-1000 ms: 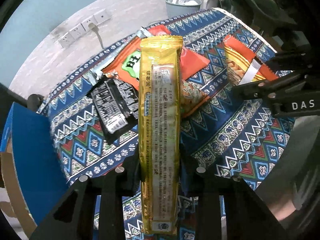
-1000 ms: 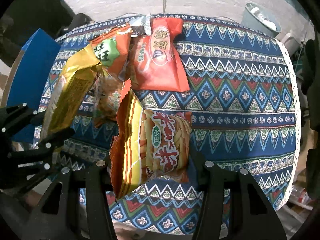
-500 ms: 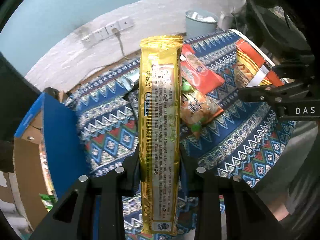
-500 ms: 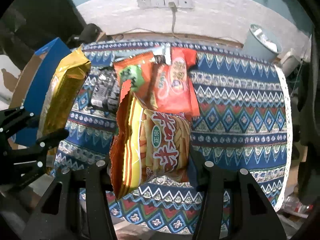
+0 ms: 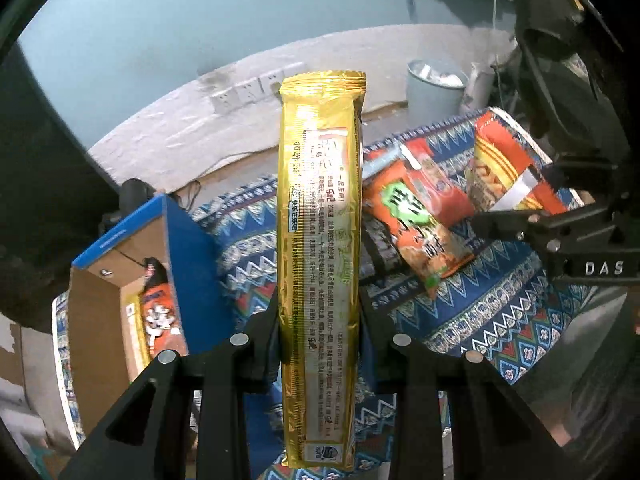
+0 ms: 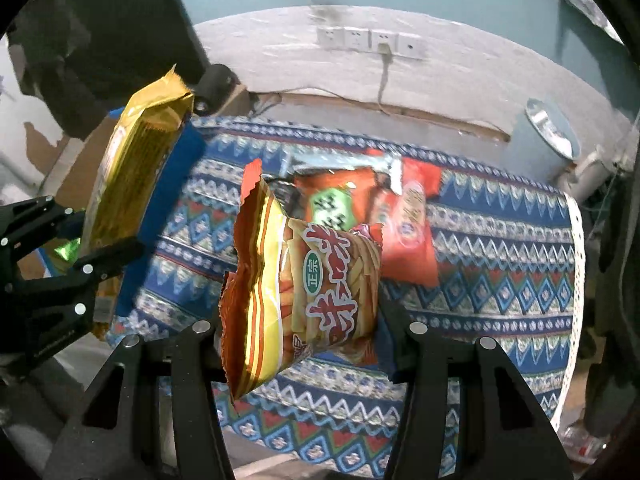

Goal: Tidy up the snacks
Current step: 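Lift the gold bar and orange chip bag and carry both over the box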

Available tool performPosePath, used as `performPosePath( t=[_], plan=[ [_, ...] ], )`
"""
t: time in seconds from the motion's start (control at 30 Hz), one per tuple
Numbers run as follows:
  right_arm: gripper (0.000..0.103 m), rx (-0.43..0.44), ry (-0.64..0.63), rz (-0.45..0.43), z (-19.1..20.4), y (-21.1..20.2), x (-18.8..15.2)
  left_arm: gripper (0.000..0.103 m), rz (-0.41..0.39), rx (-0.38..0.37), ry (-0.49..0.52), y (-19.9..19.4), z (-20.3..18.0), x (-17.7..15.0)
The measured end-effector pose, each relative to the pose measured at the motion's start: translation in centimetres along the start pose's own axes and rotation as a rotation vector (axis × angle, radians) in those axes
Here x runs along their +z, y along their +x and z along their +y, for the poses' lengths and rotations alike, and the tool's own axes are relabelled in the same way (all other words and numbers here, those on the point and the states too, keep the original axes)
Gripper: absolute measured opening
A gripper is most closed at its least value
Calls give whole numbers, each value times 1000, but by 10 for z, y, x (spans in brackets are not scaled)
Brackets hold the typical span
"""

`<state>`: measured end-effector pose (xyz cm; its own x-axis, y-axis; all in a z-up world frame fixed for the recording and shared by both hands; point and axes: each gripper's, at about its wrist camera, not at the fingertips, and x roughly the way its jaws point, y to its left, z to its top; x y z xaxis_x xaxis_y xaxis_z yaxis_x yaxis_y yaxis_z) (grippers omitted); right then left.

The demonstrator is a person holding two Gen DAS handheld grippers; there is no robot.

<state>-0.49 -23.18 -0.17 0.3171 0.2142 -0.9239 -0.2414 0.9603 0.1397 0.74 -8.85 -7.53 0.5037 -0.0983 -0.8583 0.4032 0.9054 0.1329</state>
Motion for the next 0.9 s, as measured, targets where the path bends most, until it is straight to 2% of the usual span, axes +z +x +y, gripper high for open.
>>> performPosePath(
  t=[0.4,0.9],
  plan=[
    [52,42,-81,-33,47,0,28,32,-48,48,-88,-23,46,-4],
    [52,96,-188,-53,120,7,63,32,-67,97,-185,-37,102,-29]
  ],
)
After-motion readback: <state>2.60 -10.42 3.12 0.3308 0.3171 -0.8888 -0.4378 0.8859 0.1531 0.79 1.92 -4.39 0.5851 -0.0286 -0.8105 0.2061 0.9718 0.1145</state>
